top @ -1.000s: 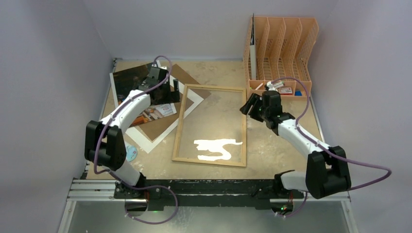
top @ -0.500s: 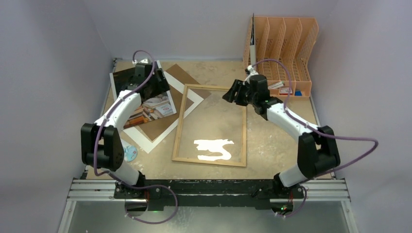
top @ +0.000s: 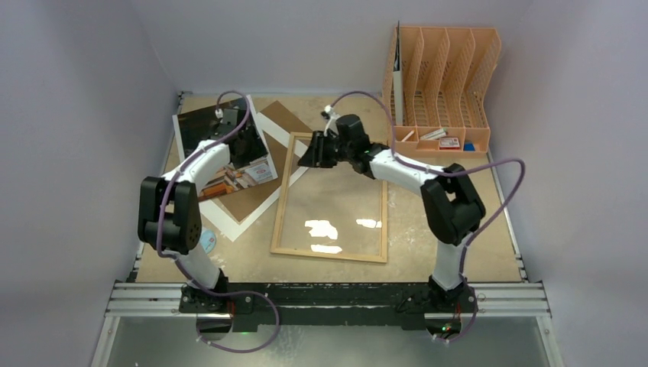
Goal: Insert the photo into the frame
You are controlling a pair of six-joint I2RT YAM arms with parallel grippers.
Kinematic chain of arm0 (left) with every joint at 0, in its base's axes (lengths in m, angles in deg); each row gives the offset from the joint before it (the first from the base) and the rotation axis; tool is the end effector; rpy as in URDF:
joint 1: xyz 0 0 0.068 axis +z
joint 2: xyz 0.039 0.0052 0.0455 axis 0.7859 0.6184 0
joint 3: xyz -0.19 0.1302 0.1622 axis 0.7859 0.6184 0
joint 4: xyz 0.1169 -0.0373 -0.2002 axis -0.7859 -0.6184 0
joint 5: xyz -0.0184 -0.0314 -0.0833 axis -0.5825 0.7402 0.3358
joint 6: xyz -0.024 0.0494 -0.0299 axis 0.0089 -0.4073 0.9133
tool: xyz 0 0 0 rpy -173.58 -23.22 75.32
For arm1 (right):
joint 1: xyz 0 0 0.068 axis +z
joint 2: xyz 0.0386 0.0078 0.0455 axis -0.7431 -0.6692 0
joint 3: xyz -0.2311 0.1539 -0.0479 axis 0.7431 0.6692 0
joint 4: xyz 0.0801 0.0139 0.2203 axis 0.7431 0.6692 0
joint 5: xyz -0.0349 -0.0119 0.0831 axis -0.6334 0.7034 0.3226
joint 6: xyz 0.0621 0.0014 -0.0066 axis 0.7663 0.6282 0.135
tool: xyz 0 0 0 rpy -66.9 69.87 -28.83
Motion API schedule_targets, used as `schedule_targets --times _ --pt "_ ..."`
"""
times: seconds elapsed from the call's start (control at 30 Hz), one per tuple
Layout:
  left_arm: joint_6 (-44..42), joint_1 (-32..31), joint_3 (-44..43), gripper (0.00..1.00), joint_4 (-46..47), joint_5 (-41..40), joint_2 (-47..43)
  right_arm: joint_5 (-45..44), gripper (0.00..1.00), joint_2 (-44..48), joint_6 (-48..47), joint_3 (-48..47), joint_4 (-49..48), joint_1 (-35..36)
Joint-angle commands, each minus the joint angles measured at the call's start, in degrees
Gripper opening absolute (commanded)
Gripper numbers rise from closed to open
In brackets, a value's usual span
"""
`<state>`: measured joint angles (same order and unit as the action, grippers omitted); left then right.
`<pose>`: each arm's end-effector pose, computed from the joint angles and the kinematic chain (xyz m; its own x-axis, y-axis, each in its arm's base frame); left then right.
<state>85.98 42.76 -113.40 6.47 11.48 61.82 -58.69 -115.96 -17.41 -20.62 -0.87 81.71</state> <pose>0.3507 -0.0535 0.2438 -0.6957 -0.4964 -0.5192 -0.3619 0.8666 -0.3436 0.3375 0.2477 0.2663 -0.7338 0.1439 -0.6639 -0.4758 0.5887 0.6535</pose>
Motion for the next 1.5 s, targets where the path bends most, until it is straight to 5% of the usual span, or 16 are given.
schedule_targets --times 0.0,0.47,0.8,1.17,1.47 --pt "0.11 0.93 3.19 0.58 -5.99 -6.24 -4.89 2.48 0.4 -6.65 9.41 -7.77 -3.05 5.51" --pt "0.54 1.48 18.95 0.54 -7.58 -1.99 -14.38 -15.48 0.41 -26.4 18.06 -30.08 8.0 13.37" --pt "0.9 1.49 21.46 0.53 -3.96 1.74 -14.54 -23.02 0.43 -34.81 12.76 -44.37 15.49 12.94" --pt "-0.14 1.52 22.71 0.51 0.76 7.83 -11.94 -23.31 0.43 -34.29 10.5 -41.46 15.96 10.59" --pt "3.2 1.95 21.74 0.6 -8.75 -8.55 -12.35 -14.96 0.43 -27.7 3.07 -34.52 12.47 11.57"
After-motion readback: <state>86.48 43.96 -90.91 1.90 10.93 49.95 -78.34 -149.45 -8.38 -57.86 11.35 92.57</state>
